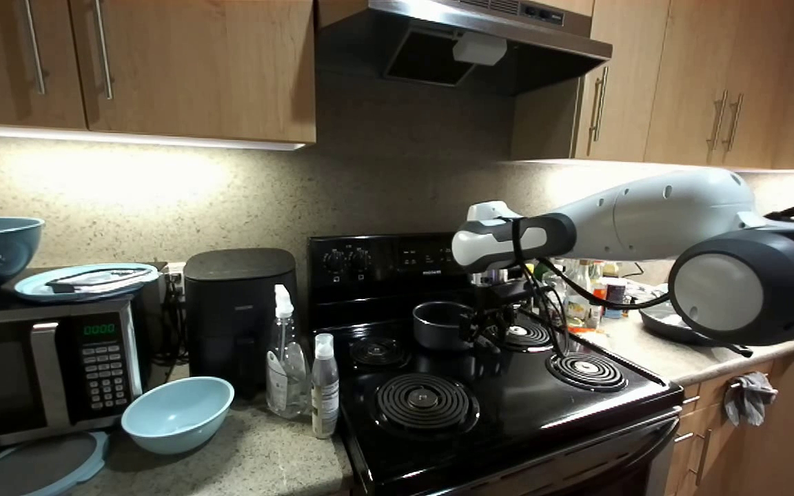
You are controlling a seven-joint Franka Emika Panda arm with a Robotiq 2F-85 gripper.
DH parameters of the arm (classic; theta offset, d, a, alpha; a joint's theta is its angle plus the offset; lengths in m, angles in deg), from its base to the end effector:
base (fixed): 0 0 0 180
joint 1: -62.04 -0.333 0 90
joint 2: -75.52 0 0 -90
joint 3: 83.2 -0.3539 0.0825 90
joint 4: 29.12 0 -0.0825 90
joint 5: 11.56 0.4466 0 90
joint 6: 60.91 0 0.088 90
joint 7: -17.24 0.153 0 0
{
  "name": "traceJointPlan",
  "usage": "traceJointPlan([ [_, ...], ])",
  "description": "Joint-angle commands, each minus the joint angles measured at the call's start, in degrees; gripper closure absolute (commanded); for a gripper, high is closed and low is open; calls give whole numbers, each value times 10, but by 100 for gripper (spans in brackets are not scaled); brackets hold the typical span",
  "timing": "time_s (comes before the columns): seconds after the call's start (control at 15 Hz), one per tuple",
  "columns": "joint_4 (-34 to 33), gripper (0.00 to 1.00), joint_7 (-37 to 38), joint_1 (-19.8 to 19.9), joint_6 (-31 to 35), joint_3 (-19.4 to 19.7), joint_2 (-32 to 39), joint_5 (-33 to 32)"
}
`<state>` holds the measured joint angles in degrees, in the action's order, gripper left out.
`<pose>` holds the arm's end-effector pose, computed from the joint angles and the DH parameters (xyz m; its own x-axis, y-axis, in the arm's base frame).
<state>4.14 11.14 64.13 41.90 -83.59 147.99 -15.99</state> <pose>0.8939 -0.0397 0.1623 0.9943 0.0892 -0.0584 0.0928 -0.9938 0.0620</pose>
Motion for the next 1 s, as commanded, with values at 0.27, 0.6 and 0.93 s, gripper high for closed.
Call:
traceJointPlan([
  [0.27,-5,0,-36,-18,56,-18,2,2],
  [0.6,-1,0,-14,-21,47,-13,0,0],
  [0.93,-9,0,-18,-11,30,-17,12,7],
])
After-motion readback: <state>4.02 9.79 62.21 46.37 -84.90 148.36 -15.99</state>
